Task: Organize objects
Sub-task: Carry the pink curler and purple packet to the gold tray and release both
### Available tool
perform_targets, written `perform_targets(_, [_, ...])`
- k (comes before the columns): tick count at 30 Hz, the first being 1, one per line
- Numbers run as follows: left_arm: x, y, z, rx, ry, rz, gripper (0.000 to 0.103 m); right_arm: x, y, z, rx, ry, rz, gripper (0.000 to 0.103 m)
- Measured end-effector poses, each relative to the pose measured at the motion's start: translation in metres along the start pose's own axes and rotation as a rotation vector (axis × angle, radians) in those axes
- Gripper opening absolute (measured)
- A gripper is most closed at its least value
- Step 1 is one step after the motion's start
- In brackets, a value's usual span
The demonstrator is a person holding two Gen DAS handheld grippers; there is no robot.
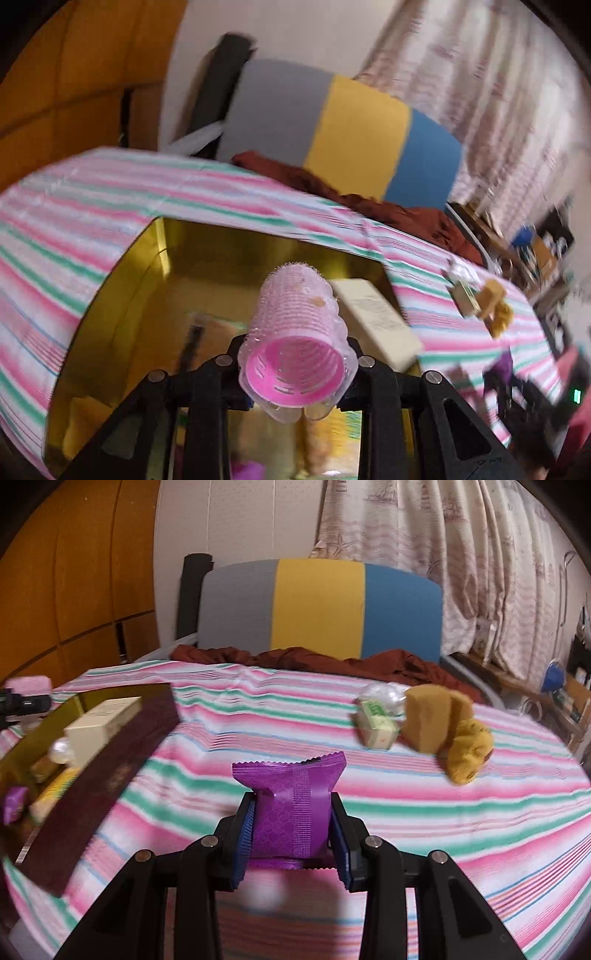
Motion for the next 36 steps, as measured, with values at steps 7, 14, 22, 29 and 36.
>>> perform_targets(7, [-0.029,-0.001,-0.068,0.19,-0.071,-0.115,0.028,0.022,0.0,-0.031,-0.086,-0.104,-0.006,0.037])
perform_targets(14, [-0.034,0.006,-0.096,0.34,-0.099,-0.148,0.071,0.042,-0.016,-0.064,-0.113,-0.215,0.023,0.037])
perform_targets(22, [0.003,-0.004,-0.082,0.244,-0.16,-0.023,0.091,0.059,-0.034,-0.099,-0.08,-0.317,0.055,0.037])
perform_targets(29, [0.056,-0.008,-0.062,0.085,-0.241,0.136,0.103,0.053,-0.033,-0.127,-0.075,-0.404,-0.017,0.037])
perform_targets(36, [0.084,-0.001,-0.074,0.123,-0.295,0.17,0.103,0.024,-0.035,-0.174,-0.069,-0.505,-0.148,0.037])
Point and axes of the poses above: each gripper's, at about its wrist camera, not at the fingertips, and x roughly against the way its jaws point, z to its right, y to its underside, the point moved 1 cm from there along -x, roughly the way its jaws point, and after that the axes turned 13 degrees about z, right-handed, at the moved point
